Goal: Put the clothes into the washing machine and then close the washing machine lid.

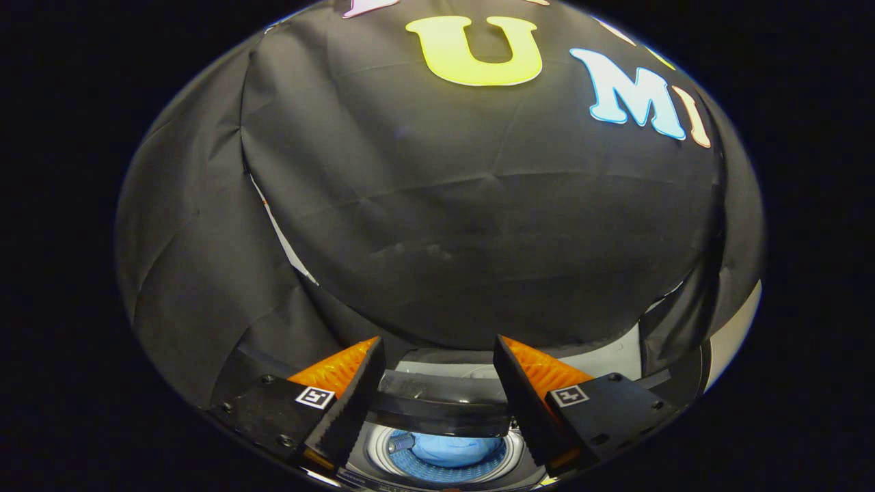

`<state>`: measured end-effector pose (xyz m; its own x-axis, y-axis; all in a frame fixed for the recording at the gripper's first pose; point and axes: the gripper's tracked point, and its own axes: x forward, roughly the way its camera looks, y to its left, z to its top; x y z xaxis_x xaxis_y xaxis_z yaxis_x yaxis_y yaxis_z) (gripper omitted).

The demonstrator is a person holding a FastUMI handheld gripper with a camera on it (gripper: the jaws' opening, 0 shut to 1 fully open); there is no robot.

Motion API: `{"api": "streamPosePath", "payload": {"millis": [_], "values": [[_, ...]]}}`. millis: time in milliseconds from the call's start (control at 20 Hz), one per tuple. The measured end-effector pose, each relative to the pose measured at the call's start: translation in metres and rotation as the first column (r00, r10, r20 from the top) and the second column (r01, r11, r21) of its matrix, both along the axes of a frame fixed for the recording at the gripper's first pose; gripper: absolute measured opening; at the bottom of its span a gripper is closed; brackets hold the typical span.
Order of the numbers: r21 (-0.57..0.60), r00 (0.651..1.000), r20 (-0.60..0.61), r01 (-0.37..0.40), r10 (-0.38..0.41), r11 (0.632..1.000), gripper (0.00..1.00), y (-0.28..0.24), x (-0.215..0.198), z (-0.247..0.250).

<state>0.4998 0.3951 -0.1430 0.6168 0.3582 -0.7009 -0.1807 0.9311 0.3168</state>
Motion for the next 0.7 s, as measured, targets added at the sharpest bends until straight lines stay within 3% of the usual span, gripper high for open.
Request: {"api": "streamPosePath", "payload": {"millis": [350,700], "values": [[0.000,0.998,-0.052,-0.039,0.039,0.999,0.99,0.001,-0.010,-0.004],[0.009,0.995,-0.071,-0.064,0.064,0.998,0.99,0.000,-0.051,0.003]]}}
